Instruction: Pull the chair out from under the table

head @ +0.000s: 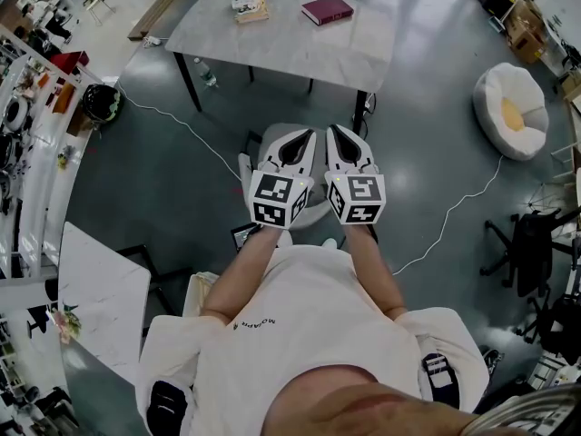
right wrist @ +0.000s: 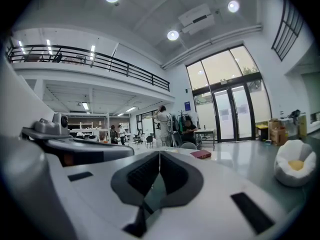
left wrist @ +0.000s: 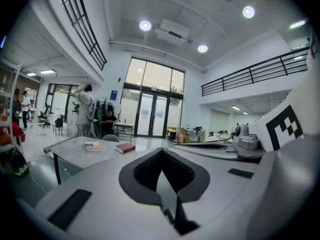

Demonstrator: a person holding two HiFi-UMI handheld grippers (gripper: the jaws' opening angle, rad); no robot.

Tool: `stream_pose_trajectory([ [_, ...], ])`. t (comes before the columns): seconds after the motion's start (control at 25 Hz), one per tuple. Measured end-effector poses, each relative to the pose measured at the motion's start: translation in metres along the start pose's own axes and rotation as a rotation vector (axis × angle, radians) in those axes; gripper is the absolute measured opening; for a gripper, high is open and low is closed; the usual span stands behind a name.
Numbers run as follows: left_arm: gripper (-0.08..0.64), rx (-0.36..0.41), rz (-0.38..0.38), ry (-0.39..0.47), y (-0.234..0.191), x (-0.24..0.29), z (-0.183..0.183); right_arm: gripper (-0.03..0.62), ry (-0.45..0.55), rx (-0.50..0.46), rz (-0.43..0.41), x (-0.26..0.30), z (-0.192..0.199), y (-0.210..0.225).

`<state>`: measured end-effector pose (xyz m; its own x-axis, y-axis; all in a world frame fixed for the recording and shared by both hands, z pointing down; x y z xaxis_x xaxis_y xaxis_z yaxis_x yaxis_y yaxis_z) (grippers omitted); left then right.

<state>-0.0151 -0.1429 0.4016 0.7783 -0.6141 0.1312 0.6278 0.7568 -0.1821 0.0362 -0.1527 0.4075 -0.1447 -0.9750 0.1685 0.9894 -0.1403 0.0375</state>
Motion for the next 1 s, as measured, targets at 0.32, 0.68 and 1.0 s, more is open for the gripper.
stream_pose_trajectory([
  [0.32,0.002,0.008,-0.045,0.05,0.002,-0.004,-0.008,0.014,0.017,0.007,-0.014,-0.005,-0.007,-0.004],
  [0.68,0.002,0.026,-0.114,0.092,-0.001,-0.019,-0.014,0.012,0.04,-0.019,-0.039,-0.011,-0.014,-0.015],
  [1.0,0.002,0.034,-0.146,0.112,-0.003,-0.021,-0.012,0.012,0.061,-0.037,-0.04,-0.013,-0.015,-0.018],
])
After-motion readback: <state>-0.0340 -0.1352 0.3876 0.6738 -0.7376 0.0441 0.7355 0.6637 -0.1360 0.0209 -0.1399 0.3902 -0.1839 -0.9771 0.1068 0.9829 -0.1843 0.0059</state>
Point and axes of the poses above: the fingertips, and each gripper's own axes: x forward along the fingers, y to its right, z out of its underside, the point moved 1 cm from there along -x, backward along the fingers, and after that the axes turned 15 degrees about z, right-handed, at the moved point
